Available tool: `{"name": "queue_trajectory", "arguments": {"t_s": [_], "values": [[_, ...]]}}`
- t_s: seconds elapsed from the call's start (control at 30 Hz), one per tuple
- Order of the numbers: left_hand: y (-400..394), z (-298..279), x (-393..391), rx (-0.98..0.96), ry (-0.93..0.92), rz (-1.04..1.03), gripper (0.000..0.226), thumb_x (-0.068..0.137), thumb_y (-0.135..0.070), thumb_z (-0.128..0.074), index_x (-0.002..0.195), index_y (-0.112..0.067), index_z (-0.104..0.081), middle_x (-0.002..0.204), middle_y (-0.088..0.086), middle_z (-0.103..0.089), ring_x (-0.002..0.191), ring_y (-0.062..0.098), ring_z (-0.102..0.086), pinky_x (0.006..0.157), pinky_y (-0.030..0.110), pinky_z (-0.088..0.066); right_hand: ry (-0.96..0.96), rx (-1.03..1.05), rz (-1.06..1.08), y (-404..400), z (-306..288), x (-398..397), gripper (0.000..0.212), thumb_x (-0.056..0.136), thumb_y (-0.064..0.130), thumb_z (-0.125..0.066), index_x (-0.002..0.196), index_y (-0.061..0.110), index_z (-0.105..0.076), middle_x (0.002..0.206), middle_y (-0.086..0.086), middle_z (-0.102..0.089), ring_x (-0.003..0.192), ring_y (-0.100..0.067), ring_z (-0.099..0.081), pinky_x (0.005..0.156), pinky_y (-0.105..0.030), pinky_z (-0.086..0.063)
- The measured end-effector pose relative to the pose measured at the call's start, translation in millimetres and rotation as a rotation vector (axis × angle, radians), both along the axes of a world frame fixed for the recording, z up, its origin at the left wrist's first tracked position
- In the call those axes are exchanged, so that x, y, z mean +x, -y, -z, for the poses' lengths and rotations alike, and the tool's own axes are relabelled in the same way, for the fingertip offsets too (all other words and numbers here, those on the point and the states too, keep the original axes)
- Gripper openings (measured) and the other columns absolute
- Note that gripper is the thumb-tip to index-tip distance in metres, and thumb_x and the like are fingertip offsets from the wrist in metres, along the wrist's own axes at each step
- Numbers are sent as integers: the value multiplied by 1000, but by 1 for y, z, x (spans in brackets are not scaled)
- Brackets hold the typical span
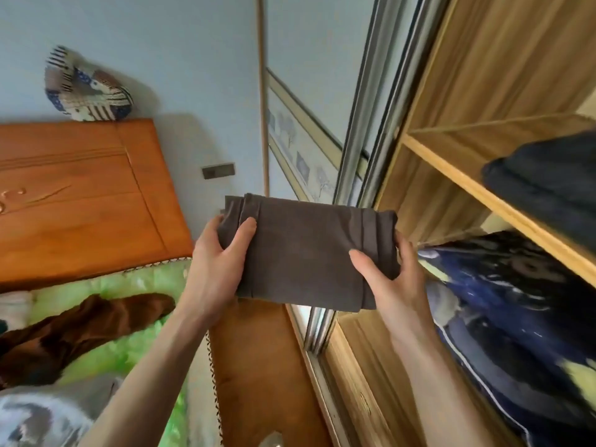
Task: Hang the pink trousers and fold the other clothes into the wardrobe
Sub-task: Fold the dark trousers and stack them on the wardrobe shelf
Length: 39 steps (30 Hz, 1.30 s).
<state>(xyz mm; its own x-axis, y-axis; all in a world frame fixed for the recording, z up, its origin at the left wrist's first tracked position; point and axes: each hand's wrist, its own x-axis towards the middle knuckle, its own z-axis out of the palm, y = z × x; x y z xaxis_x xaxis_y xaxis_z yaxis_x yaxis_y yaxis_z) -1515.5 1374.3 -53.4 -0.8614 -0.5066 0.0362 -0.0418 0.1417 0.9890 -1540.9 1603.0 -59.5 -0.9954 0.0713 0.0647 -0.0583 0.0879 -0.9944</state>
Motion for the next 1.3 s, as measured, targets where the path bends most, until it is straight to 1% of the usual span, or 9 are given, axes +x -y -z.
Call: {"name": "queue_trajectory", "arguments": {"t_s": [0.07, 0.2, 0.57, 0.77, 0.9, 1.0, 1.1, 1.2, 1.3], "values": [[2, -10, -24, 5, 0, 53, 40, 99, -54, -62, 128, -26, -60, 115, -5, -70, 102, 14, -70, 83, 36, -59, -3, 1, 72, 2, -8, -7, 54, 89, 22, -79, 132, 42, -54, 117, 24, -66, 98, 15, -64, 81, -10, -55], [7, -37, -73, -17, -40, 151, 37, 100, -51, -62, 128, -28, -61, 110, -9, -70, 92, 8, -70, 67, 21, -53, -7, 8, 192, 8, -33, -21, 58, 86, 33, -80, 126, 59, -47, 114, 33, -60, 97, 22, -59, 78, -12, -51], [-36, -111, -165, 110, -128, 470, 28, 97, -49, -66, 117, -29, -66, 104, -9, -76, 84, 5, -74, 64, 24, -56, -140, 61, 485, -23, -121, -47, 62, 89, 34, -79, 142, 45, -50, 121, 25, -65, 108, 9, -63, 101, -31, -54], [-106, -147, -186, 159, -186, 636, 31, 92, -54, -70, 112, -29, -69, 102, -8, -77, 90, 9, -75, 75, 33, -56, -217, 63, 698, -74, -162, -35, 66, 89, 35, -77, 149, 39, -48, 121, 22, -66, 106, 3, -66, 91, -24, -56], [-156, -182, -199, 204, -211, 781, 26, 95, -47, -70, 114, -30, -66, 107, -6, -76, 96, 12, -75, 79, 33, -59, -251, 8, 791, -110, -190, -27, 70, 84, 34, -81, 147, 31, -52, 122, 12, -72, 108, -7, -71, 94, -36, -60], [-196, -201, -210, 212, -198, 893, 23, 95, -48, -70, 111, -31, -64, 113, -4, -74, 102, 17, -72, 89, 38, -60, -262, -44, 844, -135, -207, -21, 65, 89, 26, -79, 148, 30, -51, 121, 7, -74, 100, -10, -75, 82, -33, -63], [-230, -210, -215, 201, -181, 994, 25, 97, -48, -68, 114, -31, -62, 113, -6, -71, 101, 13, -69, 81, 29, -56, -230, -20, 937, -157, -213, -12, 63, 90, 26, -78, 147, 30, -51, 119, 6, -73, 93, -7, -76, 76, -28, -64], [-254, -206, -220, 179, -146, 1070, 50, 97, -52, -67, 136, -25, -53, 121, -7, -65, 105, 10, -63, 80, 26, -52, -162, 42, 982, -171, -206, -4, 62, 91, 28, -77, 147, 27, -50, 122, 5, -71, 97, -11, -74, 85, -38, -64], [-275, -192, -221, 137, -136, 1120, 41, 100, -49, -63, 131, -27, -48, 108, -13, -59, 93, 2, -58, 70, 21, -47, -116, 158, 1027, -184, -199, 1, 65, 92, 29, -76, 150, 24, -46, 114, 12, -66, 102, -9, -68, 93, -35, -60]]}}
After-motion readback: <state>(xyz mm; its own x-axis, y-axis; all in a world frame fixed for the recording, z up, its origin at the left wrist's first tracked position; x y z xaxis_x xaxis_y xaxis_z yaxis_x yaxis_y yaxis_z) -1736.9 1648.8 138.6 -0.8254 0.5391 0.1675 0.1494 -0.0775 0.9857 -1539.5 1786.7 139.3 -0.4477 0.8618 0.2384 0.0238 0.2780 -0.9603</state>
